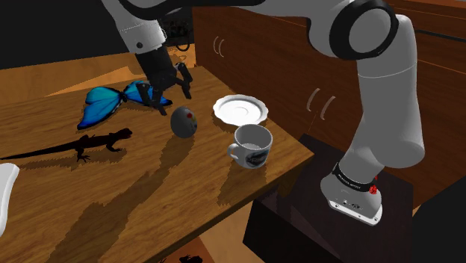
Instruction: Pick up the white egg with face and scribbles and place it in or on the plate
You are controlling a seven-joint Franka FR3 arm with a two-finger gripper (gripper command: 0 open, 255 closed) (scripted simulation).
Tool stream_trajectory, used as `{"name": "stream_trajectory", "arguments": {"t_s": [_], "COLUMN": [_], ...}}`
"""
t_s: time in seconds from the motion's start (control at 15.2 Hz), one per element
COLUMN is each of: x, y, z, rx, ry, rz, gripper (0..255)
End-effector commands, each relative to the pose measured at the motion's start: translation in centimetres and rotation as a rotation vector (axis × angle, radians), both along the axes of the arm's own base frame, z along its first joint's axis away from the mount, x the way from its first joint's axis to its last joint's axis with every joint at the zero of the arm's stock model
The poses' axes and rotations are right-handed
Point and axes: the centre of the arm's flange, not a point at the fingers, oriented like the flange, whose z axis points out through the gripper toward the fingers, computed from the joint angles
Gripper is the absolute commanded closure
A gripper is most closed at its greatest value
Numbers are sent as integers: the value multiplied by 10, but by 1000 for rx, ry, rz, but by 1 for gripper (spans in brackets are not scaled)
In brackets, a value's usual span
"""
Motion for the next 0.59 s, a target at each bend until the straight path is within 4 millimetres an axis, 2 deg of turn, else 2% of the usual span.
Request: {"name": "stream_trajectory", "arguments": {"t_s": [0.0,0.13,0.53], "x": [-4,-6,-6], "y": [-1,-2,-2], "z": [-10,-18,-18], "rx": [0,0,0], "ry": [0,0,0], "rz": [0,0,0], "gripper": [0,0,0]}}
